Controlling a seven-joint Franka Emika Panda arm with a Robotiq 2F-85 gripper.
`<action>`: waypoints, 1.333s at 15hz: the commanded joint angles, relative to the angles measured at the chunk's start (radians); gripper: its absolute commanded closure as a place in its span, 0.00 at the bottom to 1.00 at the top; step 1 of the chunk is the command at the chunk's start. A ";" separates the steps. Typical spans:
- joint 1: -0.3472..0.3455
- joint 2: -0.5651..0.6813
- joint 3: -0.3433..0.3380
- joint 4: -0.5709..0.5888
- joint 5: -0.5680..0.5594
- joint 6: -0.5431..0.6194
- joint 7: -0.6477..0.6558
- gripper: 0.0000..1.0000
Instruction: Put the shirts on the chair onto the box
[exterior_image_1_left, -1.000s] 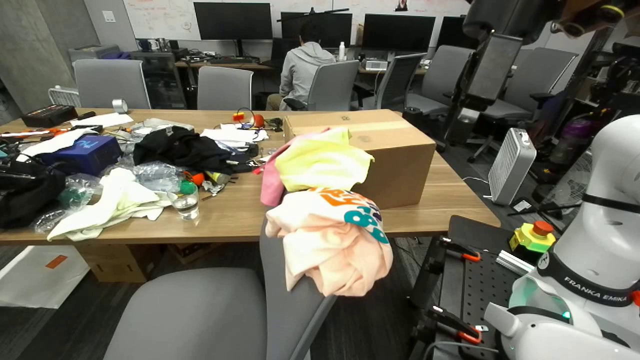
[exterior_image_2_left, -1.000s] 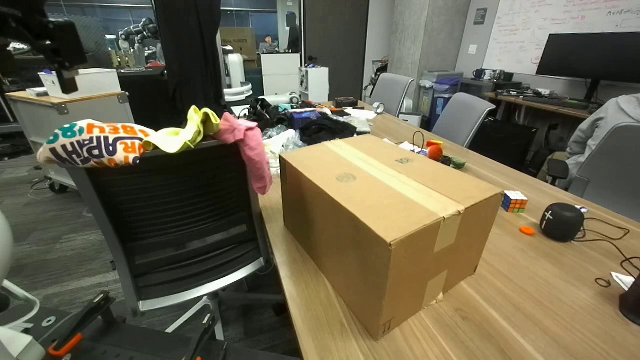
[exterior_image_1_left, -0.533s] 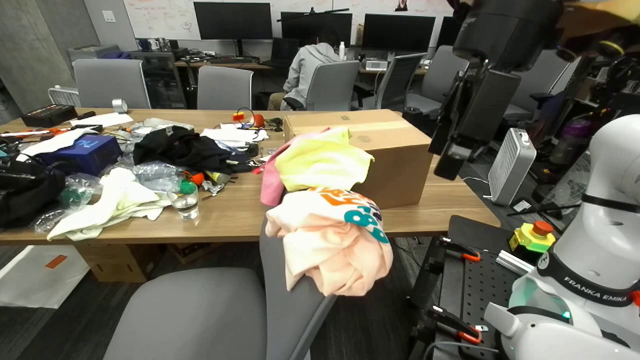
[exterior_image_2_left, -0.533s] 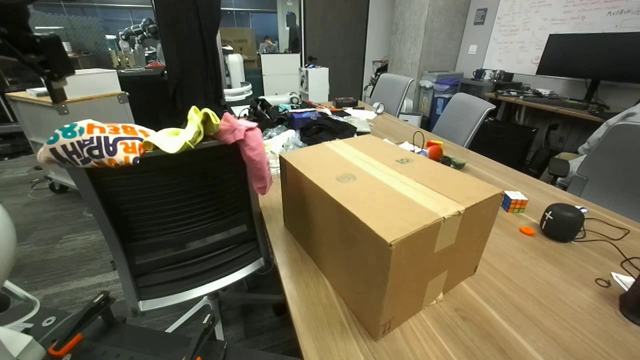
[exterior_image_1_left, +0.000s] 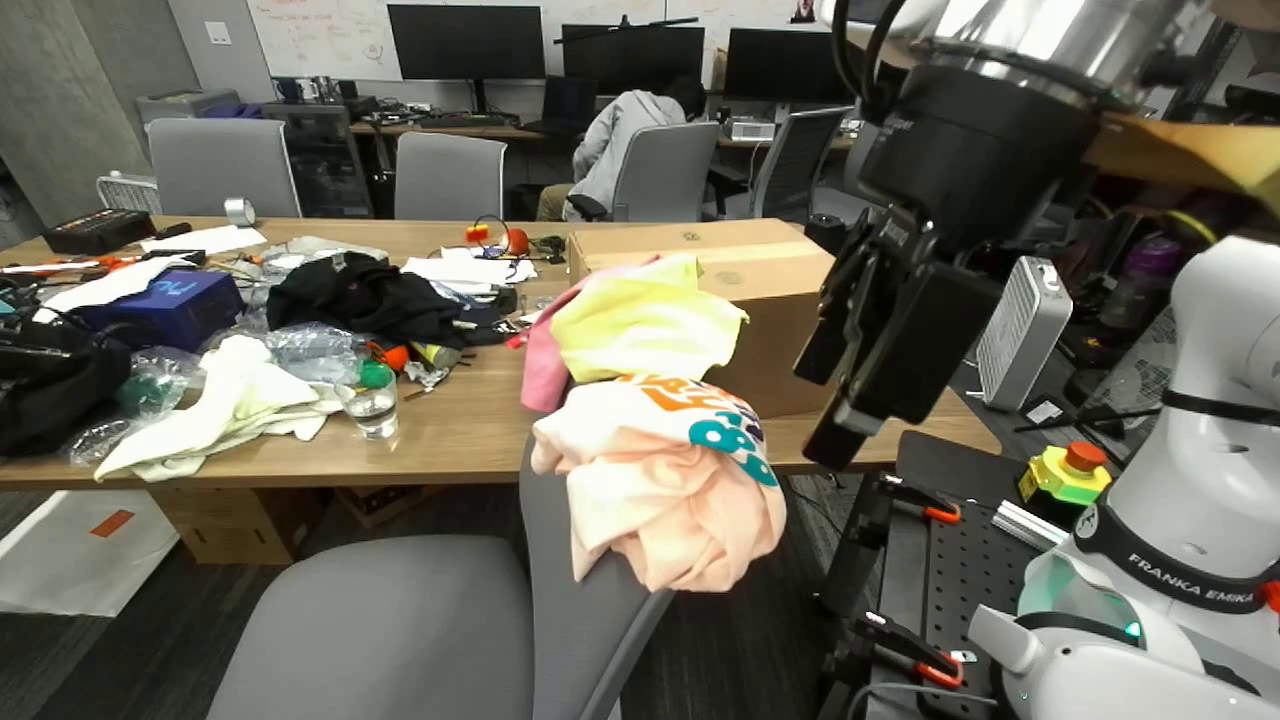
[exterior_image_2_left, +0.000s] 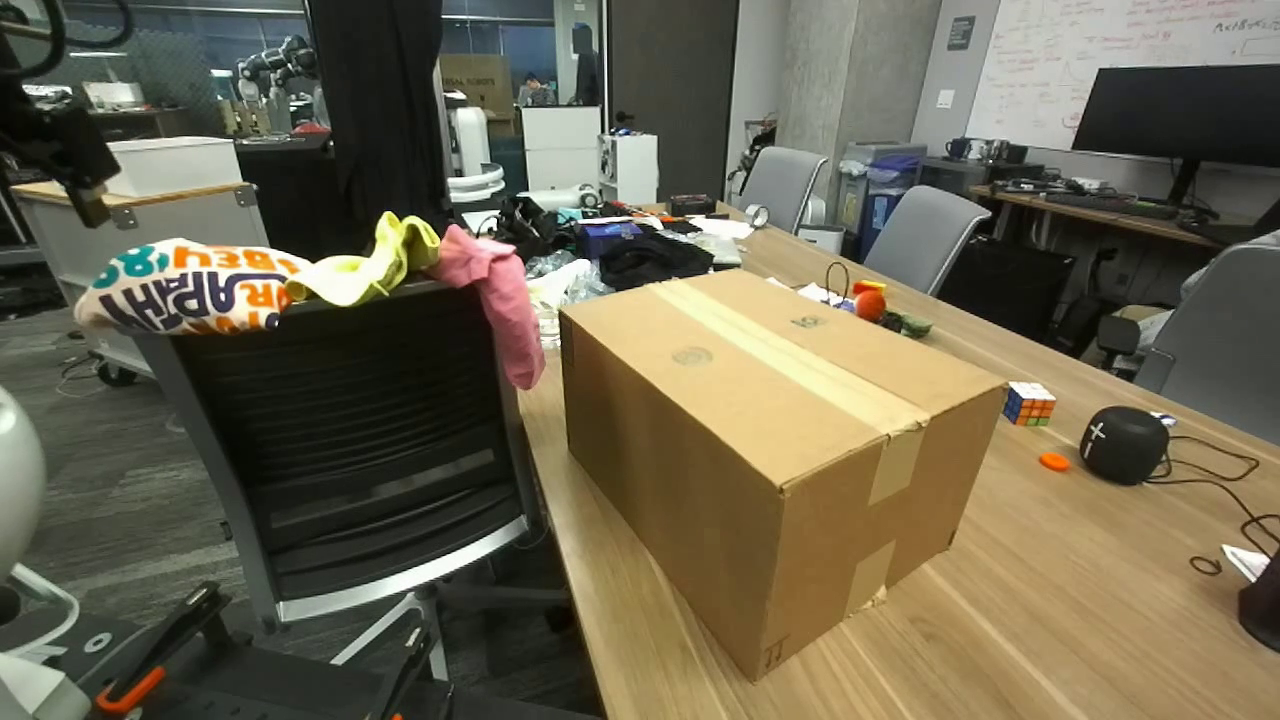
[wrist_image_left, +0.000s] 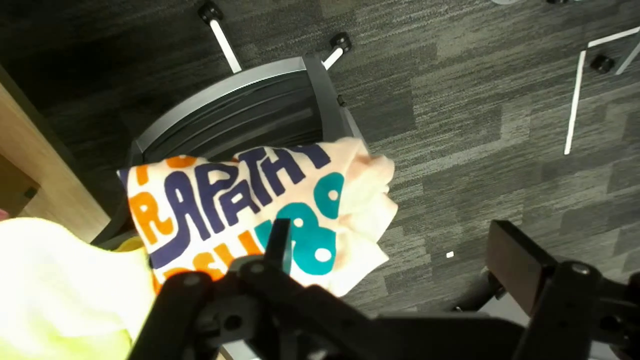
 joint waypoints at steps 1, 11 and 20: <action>0.033 0.058 0.035 -0.001 0.004 0.095 0.053 0.00; 0.027 0.169 0.129 -0.025 -0.134 0.260 0.126 0.00; -0.051 0.208 0.178 -0.042 -0.389 0.353 0.229 0.00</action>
